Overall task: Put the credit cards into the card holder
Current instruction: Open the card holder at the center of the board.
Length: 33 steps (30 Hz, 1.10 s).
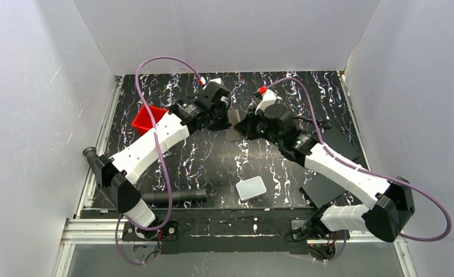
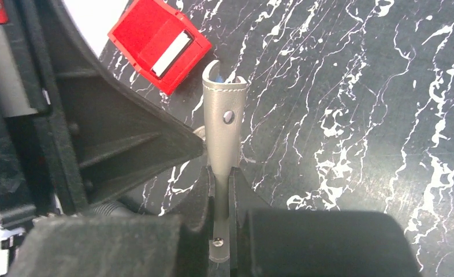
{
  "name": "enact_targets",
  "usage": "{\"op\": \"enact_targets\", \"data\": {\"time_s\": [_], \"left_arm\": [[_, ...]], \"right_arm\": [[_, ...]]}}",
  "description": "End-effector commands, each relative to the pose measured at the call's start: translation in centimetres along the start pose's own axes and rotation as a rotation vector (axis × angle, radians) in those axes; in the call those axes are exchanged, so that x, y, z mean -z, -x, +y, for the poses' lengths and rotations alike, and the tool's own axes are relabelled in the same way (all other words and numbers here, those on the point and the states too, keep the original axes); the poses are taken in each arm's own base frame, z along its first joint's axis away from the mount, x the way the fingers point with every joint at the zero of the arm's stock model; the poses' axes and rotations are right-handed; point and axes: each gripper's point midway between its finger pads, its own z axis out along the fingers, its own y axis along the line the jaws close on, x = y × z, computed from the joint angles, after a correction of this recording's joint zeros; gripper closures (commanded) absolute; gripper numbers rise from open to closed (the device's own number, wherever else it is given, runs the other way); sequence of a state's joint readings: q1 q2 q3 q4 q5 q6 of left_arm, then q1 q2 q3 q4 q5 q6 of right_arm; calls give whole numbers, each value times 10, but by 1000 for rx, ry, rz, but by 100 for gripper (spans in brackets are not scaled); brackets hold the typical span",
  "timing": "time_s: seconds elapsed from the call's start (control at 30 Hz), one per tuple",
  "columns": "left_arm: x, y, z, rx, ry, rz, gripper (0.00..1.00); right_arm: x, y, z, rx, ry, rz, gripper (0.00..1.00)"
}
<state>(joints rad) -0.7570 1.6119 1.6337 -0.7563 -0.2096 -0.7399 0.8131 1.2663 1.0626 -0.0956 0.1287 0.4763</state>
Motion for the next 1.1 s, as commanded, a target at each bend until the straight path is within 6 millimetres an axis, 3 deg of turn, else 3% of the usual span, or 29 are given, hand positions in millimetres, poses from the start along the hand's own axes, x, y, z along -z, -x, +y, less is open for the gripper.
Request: {"op": "enact_targets", "data": {"time_s": [0.0,0.17,0.23,0.3,0.37,0.4,0.47,0.53,0.63,0.83,0.9,0.97,1.07], "left_arm": [[9,5,39,-62,92,-37,100],[36,2,51,66,-140,-111,100],[44,2,52,84,-192,-112,100],[57,-1,33,79,-330,-75,100],[77,-1,14,69,-481,-56,55],[90,2,10,65,-541,-74,41],[114,11,7,59,-615,-146,26],[134,21,9,61,-641,-192,3],[133,24,5,49,-629,-149,2],[110,23,-7,28,-679,-82,2],[119,26,-23,26,-826,-61,5],[137,25,-36,15,-984,-30,2],[147,25,-41,8,-1054,-40,3]], "right_arm": [[37,71,25,-159,228,-222,99],[47,85,-5,-377,410,-235,99],[53,91,5,-397,520,-250,99],[53,86,17,-402,612,-193,99],[56,86,18,-418,661,-174,99],[57,84,16,-425,674,-152,99],[57,79,15,-400,693,-91,99],[59,77,16,-352,701,-69,99],[62,69,21,-292,728,-3,99],[86,69,43,-237,898,53,99],[99,71,52,-226,971,66,99],[106,69,57,-213,1004,90,99],[109,65,61,-207,1015,109,99]]}}
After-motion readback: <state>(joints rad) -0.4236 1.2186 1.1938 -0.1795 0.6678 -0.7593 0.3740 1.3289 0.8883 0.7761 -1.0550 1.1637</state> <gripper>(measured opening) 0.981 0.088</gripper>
